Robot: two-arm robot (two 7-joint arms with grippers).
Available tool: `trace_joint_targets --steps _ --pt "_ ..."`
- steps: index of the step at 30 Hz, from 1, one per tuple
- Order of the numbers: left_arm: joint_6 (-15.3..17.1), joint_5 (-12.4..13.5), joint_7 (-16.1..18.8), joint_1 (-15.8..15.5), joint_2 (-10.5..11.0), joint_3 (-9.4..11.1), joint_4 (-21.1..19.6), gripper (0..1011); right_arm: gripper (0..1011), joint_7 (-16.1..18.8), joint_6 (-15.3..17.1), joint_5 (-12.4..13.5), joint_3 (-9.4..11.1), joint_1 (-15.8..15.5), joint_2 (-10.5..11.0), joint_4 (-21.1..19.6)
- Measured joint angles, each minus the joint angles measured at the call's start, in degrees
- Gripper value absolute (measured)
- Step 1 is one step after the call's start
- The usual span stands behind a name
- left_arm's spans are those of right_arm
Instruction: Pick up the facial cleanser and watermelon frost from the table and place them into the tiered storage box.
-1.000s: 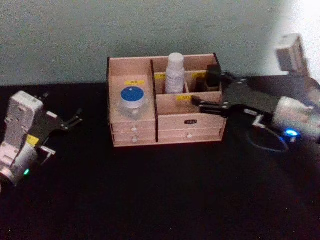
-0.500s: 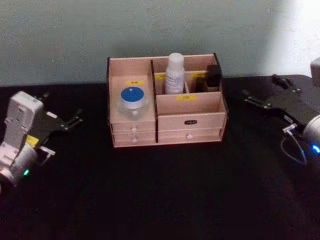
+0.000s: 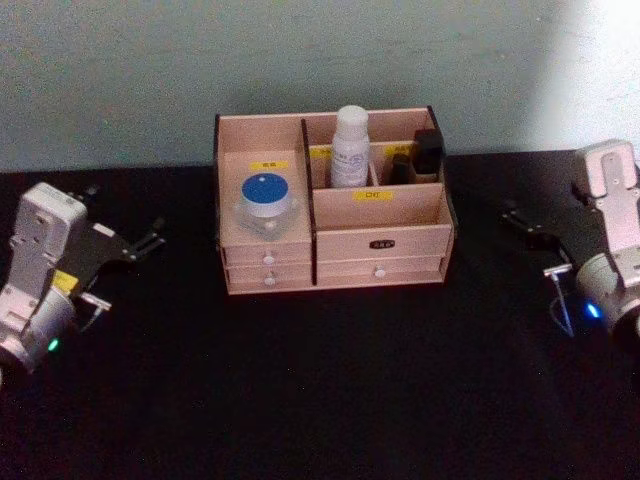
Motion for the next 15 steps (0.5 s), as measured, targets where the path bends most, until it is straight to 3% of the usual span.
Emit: trace_joint_targets --steps 1,6,15 --pt "0.0 0.0 0.0 0.0 0.0 0.0 0.0 1001 1000 0.0 0.5 -0.5 -0.4 1.0 -1.0 2.0" --pt "0.0 0.0 0.0 0.0 0.0 0.0 0.0 1001 1000 1.7 1.7 -0.8 -0.8 2.8 -2.1 5.1" --pt "0.0 0.0 0.0 0.0 0.0 0.0 0.0 1001 1000 1.8 1.7 -0.8 -0.9 2.7 -2.0 4.9"
